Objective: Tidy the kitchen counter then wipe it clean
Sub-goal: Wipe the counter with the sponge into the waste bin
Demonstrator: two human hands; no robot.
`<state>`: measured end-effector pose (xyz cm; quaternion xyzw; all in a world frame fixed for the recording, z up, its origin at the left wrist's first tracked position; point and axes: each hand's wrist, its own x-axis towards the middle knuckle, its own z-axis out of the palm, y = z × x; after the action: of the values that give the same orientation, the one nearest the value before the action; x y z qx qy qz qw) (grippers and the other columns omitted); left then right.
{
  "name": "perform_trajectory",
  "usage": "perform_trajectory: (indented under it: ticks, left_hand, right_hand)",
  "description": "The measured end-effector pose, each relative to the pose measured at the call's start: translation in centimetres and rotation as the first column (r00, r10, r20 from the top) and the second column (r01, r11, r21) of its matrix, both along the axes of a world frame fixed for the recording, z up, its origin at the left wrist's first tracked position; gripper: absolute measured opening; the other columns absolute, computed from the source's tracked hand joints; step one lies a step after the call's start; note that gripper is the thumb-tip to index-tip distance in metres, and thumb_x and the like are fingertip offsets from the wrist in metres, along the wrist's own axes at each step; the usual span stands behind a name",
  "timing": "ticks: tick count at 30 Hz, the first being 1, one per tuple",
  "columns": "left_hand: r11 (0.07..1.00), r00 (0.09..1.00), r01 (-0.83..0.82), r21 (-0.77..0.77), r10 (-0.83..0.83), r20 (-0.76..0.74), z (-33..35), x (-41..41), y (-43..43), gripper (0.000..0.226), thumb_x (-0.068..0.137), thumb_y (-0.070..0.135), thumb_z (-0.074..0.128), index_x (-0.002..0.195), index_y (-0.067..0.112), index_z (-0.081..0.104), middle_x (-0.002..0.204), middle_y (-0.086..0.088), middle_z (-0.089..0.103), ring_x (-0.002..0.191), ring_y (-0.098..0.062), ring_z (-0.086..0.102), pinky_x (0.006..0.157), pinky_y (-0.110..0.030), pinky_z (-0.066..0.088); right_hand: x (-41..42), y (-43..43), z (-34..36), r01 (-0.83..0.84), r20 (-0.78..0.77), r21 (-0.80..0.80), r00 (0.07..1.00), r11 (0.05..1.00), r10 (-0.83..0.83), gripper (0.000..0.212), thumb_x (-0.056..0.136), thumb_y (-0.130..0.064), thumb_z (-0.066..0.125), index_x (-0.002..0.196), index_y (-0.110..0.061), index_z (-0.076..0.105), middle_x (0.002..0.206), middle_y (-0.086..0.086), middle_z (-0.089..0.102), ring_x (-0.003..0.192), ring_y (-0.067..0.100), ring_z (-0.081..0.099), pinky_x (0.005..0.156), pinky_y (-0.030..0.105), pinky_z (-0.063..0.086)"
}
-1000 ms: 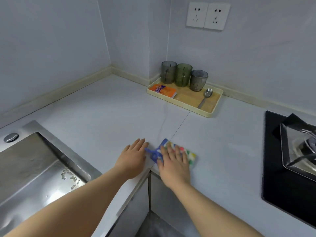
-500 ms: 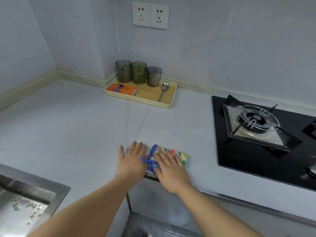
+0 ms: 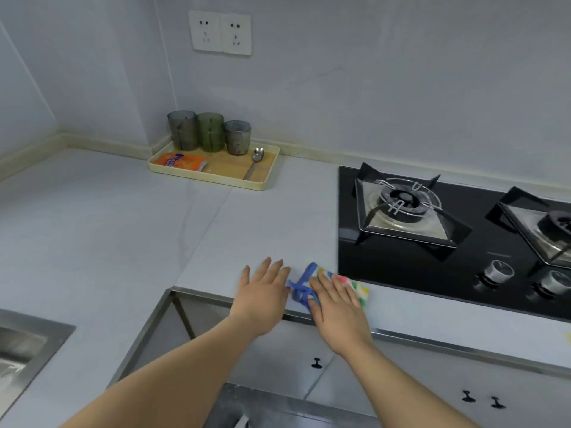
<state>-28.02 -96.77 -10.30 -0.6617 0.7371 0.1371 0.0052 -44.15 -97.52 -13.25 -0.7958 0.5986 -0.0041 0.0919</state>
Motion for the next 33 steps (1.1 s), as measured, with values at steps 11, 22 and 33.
perform_trajectory:
  ticks: [11,22,33]
  left_hand:
    - [0.983,0.981,0.186,-0.006,-0.185,0.063,-0.6,-16.5,2.7,0.053,0.102,0.039,0.012,0.151,0.022,0.001,0.159,0.006,-0.009,0.145,-0.015,-0.015,0.117,-0.038,-0.007]
    - [0.961,0.957,0.275,-0.028,-0.271,0.104,-0.2,-25.9,2.5,0.053,0.102,0.039,0.013,0.151,0.023,0.001,0.159,0.005,-0.009,0.145,-0.015,-0.015,0.117,-0.037,-0.008]
    - [0.826,0.831,0.556,-0.094,-0.549,0.092,-1.0,-36.0,-3.8,0.058,0.102,0.041,0.019,0.151,0.019,0.000,0.159,0.004,-0.005,0.145,-0.014,-0.013,0.117,-0.034,-0.009]
  right_hand:
    - [-19.7,3.2,0.1,0.373,0.046,0.003,0.927,0.928,-0.373,0.068,0.089,-0.051,-0.007,0.151,-0.026,0.010,0.159,-0.009,0.000,0.147,0.013,-0.004,0.118,0.031,-0.004]
    - [-28.3,2.5,-0.4,0.496,0.101,0.010,0.864,0.869,-0.494,0.051,0.102,-0.038,0.014,0.151,-0.024,0.010,0.160,-0.004,0.002,0.148,0.018,-0.003,0.119,0.035,-0.004]
    - [-34.3,2.2,-0.2,0.475,-0.008,0.002,0.880,0.880,-0.475,0.115,0.057,-0.060,-0.047,0.151,-0.026,0.009,0.159,-0.006,0.004,0.148,0.016,-0.001,0.117,0.032,-0.006]
